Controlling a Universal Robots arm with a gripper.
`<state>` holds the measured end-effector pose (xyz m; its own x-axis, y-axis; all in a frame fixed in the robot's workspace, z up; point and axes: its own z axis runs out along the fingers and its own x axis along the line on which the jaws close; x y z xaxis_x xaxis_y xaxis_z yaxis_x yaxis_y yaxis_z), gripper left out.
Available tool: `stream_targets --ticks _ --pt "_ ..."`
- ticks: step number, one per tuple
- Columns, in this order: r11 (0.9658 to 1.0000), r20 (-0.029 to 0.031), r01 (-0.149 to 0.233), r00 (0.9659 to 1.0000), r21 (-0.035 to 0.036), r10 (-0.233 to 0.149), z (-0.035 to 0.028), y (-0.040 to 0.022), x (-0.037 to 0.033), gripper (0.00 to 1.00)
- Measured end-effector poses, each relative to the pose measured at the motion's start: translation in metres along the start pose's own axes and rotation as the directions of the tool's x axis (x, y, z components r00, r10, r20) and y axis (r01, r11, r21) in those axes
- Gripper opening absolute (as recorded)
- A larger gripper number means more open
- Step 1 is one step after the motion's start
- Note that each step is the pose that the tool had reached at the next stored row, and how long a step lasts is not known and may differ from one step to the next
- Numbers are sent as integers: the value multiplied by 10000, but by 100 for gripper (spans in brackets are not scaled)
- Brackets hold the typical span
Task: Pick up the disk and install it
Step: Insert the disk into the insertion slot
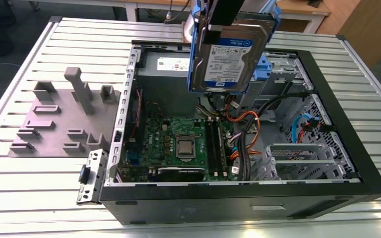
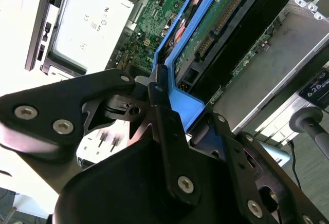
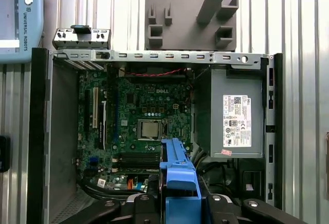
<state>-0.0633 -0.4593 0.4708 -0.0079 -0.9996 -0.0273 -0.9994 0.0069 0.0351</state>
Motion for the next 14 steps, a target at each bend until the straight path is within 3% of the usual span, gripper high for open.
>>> stream_targets --ticks 14 --pt "10000 0 0 10000 0 0 -1 0 16 36"
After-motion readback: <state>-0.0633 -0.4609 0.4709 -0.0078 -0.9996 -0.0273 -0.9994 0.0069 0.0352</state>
